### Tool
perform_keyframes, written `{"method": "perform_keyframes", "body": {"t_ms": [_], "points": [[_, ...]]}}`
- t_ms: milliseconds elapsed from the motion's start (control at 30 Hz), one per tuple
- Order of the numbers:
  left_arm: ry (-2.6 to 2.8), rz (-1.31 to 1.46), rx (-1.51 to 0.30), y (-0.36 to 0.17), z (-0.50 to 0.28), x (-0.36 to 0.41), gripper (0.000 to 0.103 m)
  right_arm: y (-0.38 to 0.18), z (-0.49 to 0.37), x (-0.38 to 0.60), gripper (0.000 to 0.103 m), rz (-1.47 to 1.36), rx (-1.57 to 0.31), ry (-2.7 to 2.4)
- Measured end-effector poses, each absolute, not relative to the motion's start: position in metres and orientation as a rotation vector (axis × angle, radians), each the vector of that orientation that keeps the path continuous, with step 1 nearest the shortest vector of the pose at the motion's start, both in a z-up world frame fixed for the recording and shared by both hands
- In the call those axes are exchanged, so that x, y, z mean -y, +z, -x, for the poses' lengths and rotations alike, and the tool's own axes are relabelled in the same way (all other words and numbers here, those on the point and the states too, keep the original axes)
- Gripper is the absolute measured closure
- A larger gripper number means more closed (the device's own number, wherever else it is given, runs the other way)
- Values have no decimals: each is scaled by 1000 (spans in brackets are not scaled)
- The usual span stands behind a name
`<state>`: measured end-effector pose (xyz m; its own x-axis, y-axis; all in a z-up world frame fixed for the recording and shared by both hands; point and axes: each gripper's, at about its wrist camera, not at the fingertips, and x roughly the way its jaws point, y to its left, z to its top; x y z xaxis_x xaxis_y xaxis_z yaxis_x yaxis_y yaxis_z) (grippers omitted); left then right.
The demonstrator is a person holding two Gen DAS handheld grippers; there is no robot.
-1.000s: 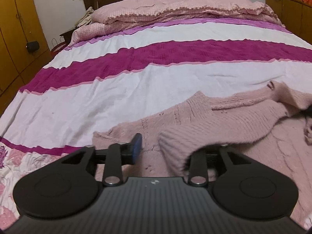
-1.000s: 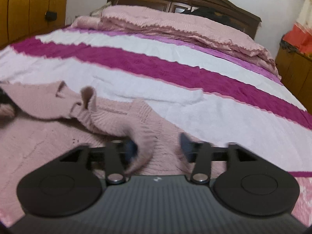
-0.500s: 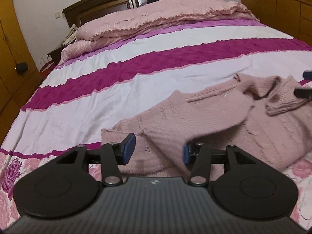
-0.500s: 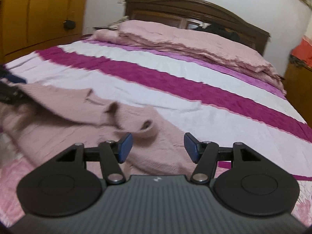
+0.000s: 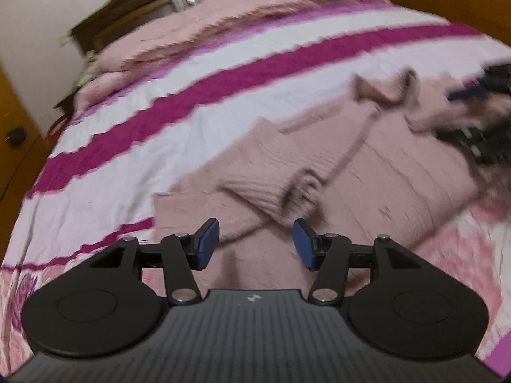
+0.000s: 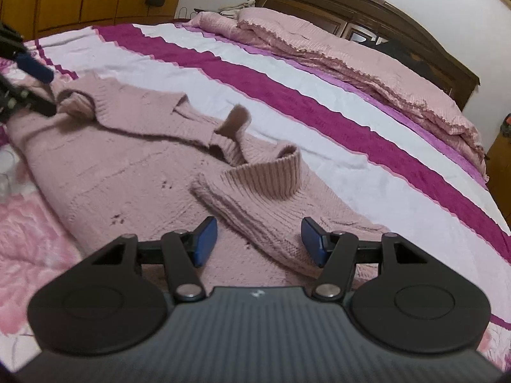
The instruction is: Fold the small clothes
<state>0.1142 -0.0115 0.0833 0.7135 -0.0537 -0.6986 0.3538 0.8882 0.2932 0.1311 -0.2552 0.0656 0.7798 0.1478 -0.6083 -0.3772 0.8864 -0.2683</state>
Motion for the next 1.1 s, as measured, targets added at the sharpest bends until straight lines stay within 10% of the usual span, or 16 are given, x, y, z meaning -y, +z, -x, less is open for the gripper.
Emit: {"method": "perform_keyframes", "body": {"t_ms": [233,367,500,900,1033,1100], "points": [[-247,-521,-685,63,-124,37,43,63,-140,260,44,353,-606,265],[-207,-506,-641,58,-142,39,58,62,-142,260,85,356,-602,263],[-108,-443,-597,71,-159,26,74,72,-142,265,88,365,-526,204],[161,-238,-695,73,-212,-45,73,72,-193,344,84,25,-642,-94],[146,-251,-693,74,-204,-47,72,75,-184,352,48,-9,-615,-125],[134,-244,-690,77,-198,-47,72,79,-179,355,48,-11,-589,-155]]}}
